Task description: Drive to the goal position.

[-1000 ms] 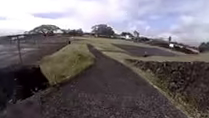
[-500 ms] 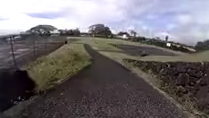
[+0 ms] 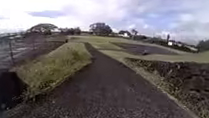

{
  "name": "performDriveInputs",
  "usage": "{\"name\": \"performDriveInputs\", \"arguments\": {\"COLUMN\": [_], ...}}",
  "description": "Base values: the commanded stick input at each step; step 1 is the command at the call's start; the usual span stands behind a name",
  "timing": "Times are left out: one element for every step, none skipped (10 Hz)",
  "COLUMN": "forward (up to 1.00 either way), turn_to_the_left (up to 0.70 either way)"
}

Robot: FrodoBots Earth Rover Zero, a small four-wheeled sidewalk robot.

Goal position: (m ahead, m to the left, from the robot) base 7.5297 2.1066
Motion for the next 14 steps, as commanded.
{"name": "performDriveInputs", "arguments": {"forward": [0.5,0.5,0.5,0.5,0.5,0.5,0.5,0.5,0.5,0.5,0.5,0.5,0.5,0.5], "turn_to_the_left": [-0.04,0.0,0.0,-0.07,-0.37,-0.5,-0.23,0.0,0.0,0.0,0.0,0.0,0.0,0.0]}}
